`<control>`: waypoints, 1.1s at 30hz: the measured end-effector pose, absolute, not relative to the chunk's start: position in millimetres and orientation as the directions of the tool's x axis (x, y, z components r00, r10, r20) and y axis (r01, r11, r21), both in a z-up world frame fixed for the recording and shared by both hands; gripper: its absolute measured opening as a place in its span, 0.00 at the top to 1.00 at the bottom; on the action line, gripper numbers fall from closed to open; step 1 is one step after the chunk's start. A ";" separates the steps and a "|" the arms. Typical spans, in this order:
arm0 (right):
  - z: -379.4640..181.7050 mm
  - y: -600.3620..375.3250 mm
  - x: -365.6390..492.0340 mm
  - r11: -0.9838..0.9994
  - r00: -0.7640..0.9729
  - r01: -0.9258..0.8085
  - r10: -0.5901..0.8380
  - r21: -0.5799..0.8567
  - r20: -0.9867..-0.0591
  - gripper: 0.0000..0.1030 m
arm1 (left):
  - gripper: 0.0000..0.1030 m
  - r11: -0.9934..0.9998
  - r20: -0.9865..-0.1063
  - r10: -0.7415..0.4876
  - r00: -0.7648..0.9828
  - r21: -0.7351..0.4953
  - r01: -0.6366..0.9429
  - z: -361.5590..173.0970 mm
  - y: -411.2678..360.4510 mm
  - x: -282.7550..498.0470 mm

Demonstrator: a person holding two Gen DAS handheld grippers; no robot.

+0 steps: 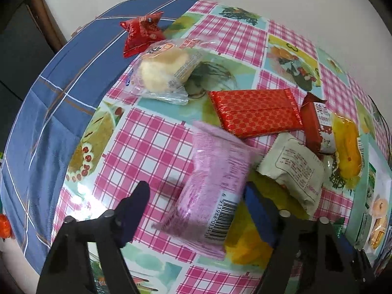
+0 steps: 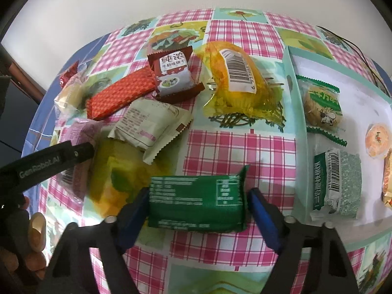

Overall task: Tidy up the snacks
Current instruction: 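Grasp the pink packet with left tool while right tool grasps green box, then carry pink packet and green box into the white tray and open both tools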

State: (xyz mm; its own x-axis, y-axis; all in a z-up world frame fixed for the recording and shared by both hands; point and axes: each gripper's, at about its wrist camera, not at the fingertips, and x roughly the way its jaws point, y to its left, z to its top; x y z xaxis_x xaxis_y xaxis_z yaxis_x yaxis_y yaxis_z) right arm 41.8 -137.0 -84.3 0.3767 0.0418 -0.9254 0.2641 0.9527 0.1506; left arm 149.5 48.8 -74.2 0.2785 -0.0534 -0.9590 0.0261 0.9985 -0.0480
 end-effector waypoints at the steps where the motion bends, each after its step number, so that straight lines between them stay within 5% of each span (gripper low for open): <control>1: -82.8 -137.6 42.4 0.952 0.378 0.265 0.043 0.152 -0.925 0.28 | 0.33 0.998 -0.959 -0.057 0.278 -0.050 0.032 -72.3 47.0 148.4; 4: -82.0 -139.8 41.9 0.948 0.380 0.271 0.054 0.166 -0.924 0.30 | 0.52 0.997 -0.959 -0.074 0.273 -0.062 0.055 -70.2 42.4 147.7; 7: -80.4 -140.5 40.2 0.948 0.379 0.271 0.056 0.168 -0.924 0.31 | 0.58 0.996 -0.960 -0.073 0.271 -0.059 0.061 -69.5 38.7 146.7; 33: -40.8 -156.4 20.9 0.936 0.442 0.285 0.062 0.205 -0.895 0.32 | 0.62 0.998 -0.917 -0.069 0.394 -0.060 0.037 -20.6 31.0 128.1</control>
